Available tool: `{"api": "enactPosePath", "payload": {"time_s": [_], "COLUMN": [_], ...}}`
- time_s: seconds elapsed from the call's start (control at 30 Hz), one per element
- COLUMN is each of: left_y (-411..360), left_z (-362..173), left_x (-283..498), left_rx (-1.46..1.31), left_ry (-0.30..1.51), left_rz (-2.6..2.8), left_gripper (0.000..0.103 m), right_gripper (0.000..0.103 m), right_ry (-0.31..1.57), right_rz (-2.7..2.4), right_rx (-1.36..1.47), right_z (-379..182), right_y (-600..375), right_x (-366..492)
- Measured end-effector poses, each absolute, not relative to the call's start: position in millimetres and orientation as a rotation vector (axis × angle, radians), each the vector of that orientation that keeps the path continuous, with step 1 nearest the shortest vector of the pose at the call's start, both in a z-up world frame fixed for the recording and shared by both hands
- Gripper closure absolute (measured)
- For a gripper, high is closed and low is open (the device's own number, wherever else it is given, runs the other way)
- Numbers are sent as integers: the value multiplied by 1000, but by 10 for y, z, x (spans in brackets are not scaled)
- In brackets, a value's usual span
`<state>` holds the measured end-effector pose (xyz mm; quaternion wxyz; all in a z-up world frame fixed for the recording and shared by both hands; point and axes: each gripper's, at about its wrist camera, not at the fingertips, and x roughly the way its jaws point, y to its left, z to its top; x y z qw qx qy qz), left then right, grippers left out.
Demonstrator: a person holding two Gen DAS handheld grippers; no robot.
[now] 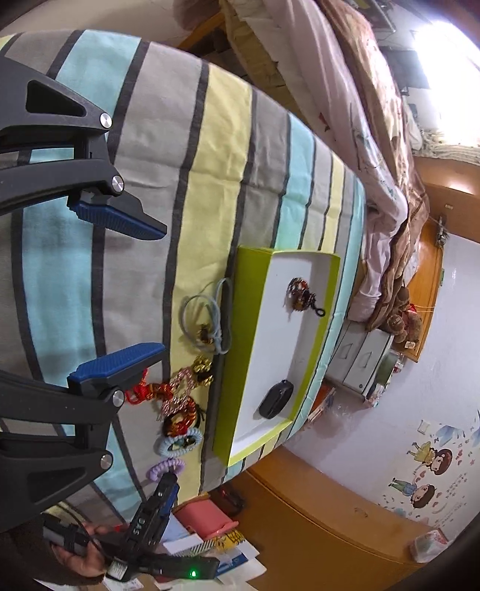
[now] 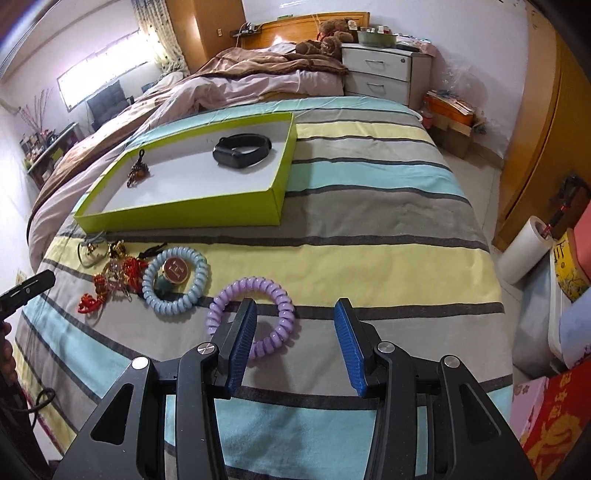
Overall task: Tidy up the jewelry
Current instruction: 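Grasp the purple coil hair tie with the right tool, then grasp the grey cord hair tie with the left tool while the right tool holds the purple coil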
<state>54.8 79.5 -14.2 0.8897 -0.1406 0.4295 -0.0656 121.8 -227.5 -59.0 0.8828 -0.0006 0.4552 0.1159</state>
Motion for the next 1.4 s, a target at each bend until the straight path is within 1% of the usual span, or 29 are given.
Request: {"api": "enactPosePath", "payload": {"time_s": [0.13, 0.23, 0.37, 0.4, 0.47, 0.77, 1.07, 1.4], "left_y": [771, 751, 735, 733, 733, 661, 503, 359], "left_z": [-169, -177, -172, -171, -167, -131, -45, -187], "left_x": [525, 524, 522, 525, 530, 590, 814, 1126], "left_rx": [-296, -298, -295, -295, -297, -252, -112, -13], "left_ry": [898, 904, 903, 904, 902, 905, 892, 922], "left_rz": [-149, -157, -161, -160, -159, -169, -199, -201], "left_gripper": [46, 46, 46, 46, 46, 46, 46, 46], "right_gripper": [59, 68, 73, 76, 93, 93, 93, 93], "right_ry": [943, 939, 936, 936, 934, 899, 864, 860], "right_rz": [236, 223, 223, 219, 218, 223, 254, 272], "right_rx": [-10, -24, -24, -32, -45, -3, 39, 47], "right_z": [-597, -598, -601, -599, -594, -520, -400, -365], "right_y": [-2264, -2264, -2270, -2261, -2232, -2291, -2277, -2214], "right_x": [1192, 1174, 1162, 1160, 1152, 1104, 1108, 1153]}}
